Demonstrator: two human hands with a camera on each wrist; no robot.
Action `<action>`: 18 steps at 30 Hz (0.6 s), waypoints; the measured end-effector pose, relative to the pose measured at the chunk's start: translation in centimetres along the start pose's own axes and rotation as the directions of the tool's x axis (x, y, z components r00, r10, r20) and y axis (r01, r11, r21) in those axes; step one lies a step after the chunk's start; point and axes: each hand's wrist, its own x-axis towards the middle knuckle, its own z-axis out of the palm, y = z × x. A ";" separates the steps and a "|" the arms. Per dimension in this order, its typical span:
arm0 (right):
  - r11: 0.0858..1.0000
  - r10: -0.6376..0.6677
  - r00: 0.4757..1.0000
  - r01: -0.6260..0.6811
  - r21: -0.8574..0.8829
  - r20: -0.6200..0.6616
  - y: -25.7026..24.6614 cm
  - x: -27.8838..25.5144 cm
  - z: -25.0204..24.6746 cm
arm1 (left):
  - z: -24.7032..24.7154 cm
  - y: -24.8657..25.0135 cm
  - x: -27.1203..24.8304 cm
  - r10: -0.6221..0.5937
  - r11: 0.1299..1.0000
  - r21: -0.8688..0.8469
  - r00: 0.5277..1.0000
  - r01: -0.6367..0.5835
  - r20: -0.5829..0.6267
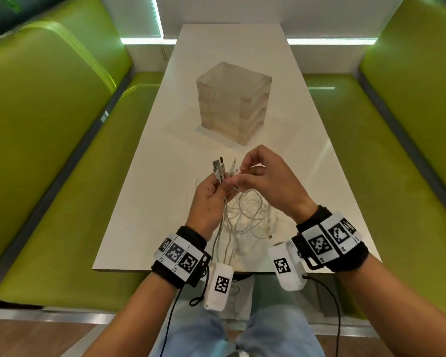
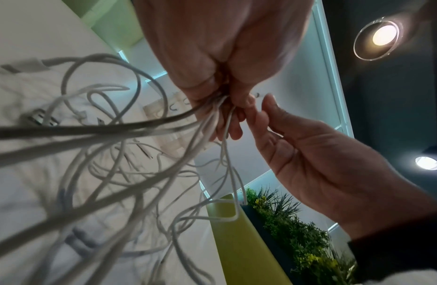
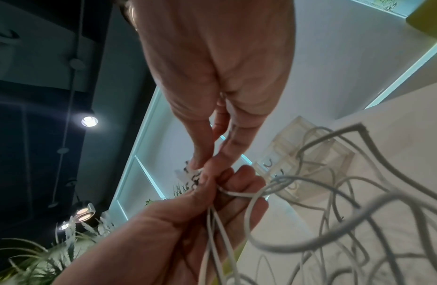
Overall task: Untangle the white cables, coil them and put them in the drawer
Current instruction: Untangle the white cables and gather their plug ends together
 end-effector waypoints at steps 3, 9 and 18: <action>0.965 0.028 1.000 -0.025 -0.262 0.009 1.5 -0.4 0.7 | -0.8 -0.4 0.3 0.009 1.000 0.008 0.998 -0.008 -0.060; 0.918 -0.103 0.991 0.126 -0.375 0.081 3.2 -0.5 1.9 | -2.0 0.1 0.1 0.016 0.988 -0.153 0.997 -0.027 -0.074; 0.614 -0.277 0.956 0.252 -0.748 0.095 5.0 0.6 1.9 | -1.6 1.2 -0.6 -0.041 0.932 -0.362 0.999 0.028 -0.031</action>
